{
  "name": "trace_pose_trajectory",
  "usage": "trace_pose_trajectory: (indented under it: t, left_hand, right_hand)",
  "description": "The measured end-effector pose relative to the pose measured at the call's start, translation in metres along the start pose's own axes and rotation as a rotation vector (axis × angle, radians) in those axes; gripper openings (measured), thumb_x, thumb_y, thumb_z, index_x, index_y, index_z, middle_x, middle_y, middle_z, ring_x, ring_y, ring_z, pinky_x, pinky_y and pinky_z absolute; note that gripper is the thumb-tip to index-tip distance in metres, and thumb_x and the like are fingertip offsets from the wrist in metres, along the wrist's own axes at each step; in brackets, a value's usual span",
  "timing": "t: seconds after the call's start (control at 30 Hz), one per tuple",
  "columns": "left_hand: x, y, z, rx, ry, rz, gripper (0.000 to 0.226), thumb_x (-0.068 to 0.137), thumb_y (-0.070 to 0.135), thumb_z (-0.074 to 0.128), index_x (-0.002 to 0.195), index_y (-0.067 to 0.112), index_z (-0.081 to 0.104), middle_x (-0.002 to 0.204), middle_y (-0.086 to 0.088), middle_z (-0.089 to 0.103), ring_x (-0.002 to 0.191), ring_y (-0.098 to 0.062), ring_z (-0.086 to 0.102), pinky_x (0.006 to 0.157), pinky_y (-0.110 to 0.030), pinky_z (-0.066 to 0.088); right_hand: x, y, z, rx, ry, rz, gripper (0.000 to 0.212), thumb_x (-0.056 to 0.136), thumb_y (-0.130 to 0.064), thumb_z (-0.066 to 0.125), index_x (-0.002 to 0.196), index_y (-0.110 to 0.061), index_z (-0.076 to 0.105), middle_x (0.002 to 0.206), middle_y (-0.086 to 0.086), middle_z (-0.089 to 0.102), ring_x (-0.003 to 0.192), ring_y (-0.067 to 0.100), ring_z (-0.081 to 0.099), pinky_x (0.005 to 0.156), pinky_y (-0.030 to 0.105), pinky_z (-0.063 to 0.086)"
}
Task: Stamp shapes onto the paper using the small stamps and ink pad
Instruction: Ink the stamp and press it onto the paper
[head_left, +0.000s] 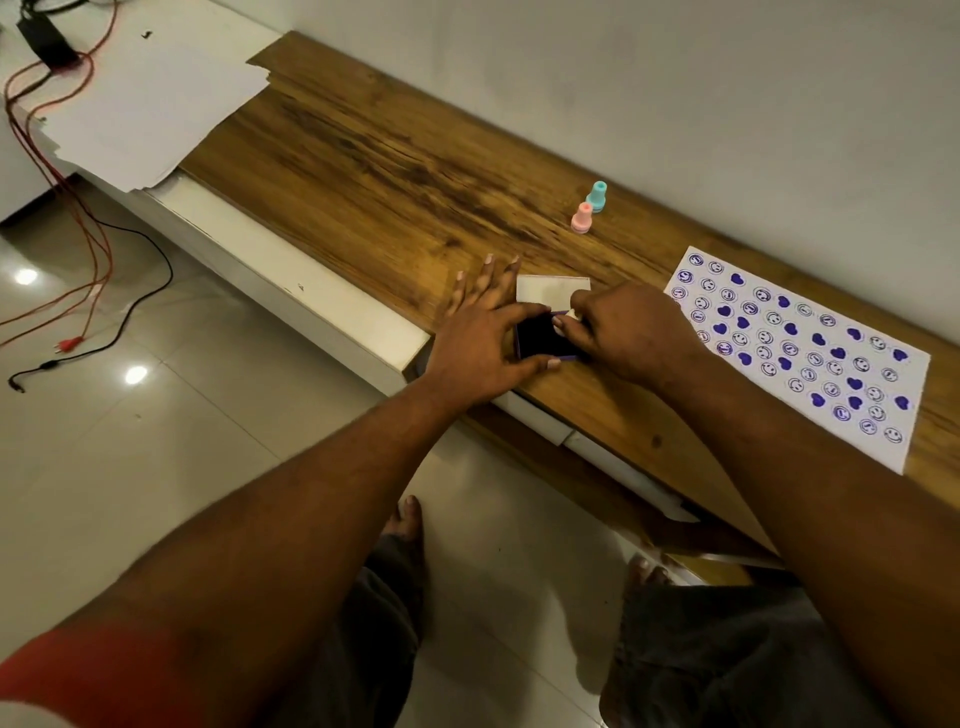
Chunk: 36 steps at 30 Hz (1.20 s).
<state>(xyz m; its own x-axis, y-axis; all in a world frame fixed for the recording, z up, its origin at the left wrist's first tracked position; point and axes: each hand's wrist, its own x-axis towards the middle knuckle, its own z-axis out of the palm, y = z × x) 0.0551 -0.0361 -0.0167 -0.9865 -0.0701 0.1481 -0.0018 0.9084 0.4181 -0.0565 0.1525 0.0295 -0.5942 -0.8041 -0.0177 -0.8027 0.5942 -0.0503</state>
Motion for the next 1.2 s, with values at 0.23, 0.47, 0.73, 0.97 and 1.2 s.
trace_pose_trajectory:
  t: [0.23,0.47,0.73,0.97,1.2]
  left_hand:
    - [0.001,0.0,0.002,-0.096,-0.022,-0.071,0.073,0.079,0.076,0.071,0.142,0.04,0.062,0.175,-0.005,0.011,0.161,-0.029,-0.009,0.128,-0.058,-0.004]
    - [0.002,-0.003,0.001,-0.146,-0.018,-0.097,0.071,0.075,0.074,0.071,0.139,0.043,0.063,0.174,-0.004,0.015,0.161,-0.028,-0.008,0.127,-0.053,-0.007]
    - [0.005,0.0,-0.001,-0.139,-0.062,-0.136,0.07,0.078,0.065,0.078,0.141,0.043,0.061,0.174,-0.004,0.017,0.161,-0.028,-0.008,0.127,-0.051,-0.008]
    - [0.006,0.004,-0.006,-0.119,-0.081,-0.149,0.07,0.076,0.066,0.079,0.14,0.043,0.062,0.175,-0.004,0.014,0.161,-0.028,-0.009,0.128,-0.052,-0.007]
    - [0.008,0.006,-0.007,-0.094,-0.089,-0.143,0.071,0.074,0.071,0.076,0.138,0.043,0.063,0.174,-0.003,0.017,0.161,-0.029,-0.006,0.128,-0.055,-0.004]
  right_hand:
    - [0.007,-0.014,-0.036,0.012,0.303,0.083,0.046,0.105,-0.055,0.036,0.098,-0.016,0.062,0.069,0.003,0.058,0.059,0.018,0.048,0.054,0.028,0.032]
    - [-0.001,-0.037,0.005,-0.11,-0.077,0.148,0.044,0.108,-0.05,0.035,0.126,-0.016,0.056,0.108,0.013,0.071,0.093,0.03,0.068,0.065,0.033,0.038]
    - [0.012,-0.049,0.012,-0.243,-0.266,0.253,0.036,0.103,-0.039,0.058,0.128,-0.012,0.057,0.118,0.013,0.07,0.099,0.028,0.07,0.08,0.037,0.053]
    - [0.017,-0.051,0.002,-0.308,-0.344,0.246,0.035,0.098,-0.035,0.067,0.123,-0.011,0.06,0.112,0.013,0.07,0.095,0.027,0.07,0.071,0.034,0.045]
    - [0.008,-0.044,-0.001,-0.13,-0.268,0.243,0.04,0.1,-0.043,0.06,0.126,-0.013,0.058,0.104,0.01,0.067,0.088,0.025,0.065,0.068,0.035,0.042]
